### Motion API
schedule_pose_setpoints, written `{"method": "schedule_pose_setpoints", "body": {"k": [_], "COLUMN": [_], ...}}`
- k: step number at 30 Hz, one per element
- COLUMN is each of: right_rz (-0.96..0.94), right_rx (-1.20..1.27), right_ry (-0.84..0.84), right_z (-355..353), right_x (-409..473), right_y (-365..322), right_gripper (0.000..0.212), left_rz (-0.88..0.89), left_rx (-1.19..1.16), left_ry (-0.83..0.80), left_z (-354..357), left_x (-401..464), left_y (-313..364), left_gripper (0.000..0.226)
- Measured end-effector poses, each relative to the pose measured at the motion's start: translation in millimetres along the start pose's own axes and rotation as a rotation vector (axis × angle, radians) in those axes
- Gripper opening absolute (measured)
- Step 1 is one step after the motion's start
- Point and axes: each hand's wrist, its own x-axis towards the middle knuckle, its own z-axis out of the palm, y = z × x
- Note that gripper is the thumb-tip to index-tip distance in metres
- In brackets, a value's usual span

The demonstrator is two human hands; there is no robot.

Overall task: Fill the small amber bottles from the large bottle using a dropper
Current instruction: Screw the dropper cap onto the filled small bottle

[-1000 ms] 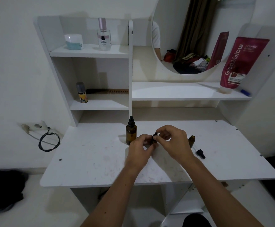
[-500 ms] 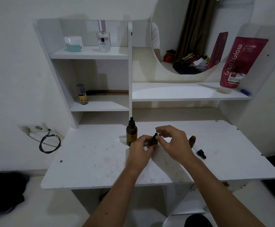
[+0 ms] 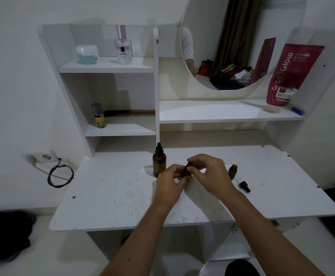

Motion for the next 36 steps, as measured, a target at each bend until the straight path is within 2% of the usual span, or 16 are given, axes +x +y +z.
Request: {"method": "schedule_pose_setpoints", "body": {"k": [4, 9, 16, 21, 26, 30, 36], "right_rz": [-0.045, -0.083, -0.003, 0.005, -0.021, -0.035, -0.112], "right_rx": [-0.037, -0.043, 0.028, 0.039, -0.01, -0.041, -0.034], "right_ry": [0.052, -0.074, 0.006, 0.037, 0.023, 0.083, 0.116], "right_z": [-0.7, -0.6, 2.1, 6.1, 2.5, -4.6, -6.1], "right_x": [-0.4, -0.8, -2.4, -7.5, -8.1, -9.9, 0.9], "right_y": [1.3, 4.8, 3.1, 1.4, -2.4, -7.7, -34.7], "right_gripper": [0.023, 0.034, 0.024, 0.026, 0.03, 0.035, 0.032], "left_rz": [-0.016, -0.024, -0.026, -0.036, -0.04, -0.093, -0.08], "left_rx": [0.002, 0.009, 0.024, 0.031, 0.0, -0.046, -0.034], "left_ry": [0.001, 0.008, 0.019, 0.023, 0.001, 0.018, 0.108], "left_z": [0.2, 0.7, 0.7, 0.2, -4.4, -12.2, -53.8], "left_x": [-0.4, -0.6, -0.9, -1.3, -6.9, -18.1, -36.2], "left_y": [0.3, 1.0, 2.4, 3.6, 5.9, 9.3, -0.6], "left_gripper": [0.026, 0.027, 0.024, 0.025, 0.031, 0.044, 0.03]}}
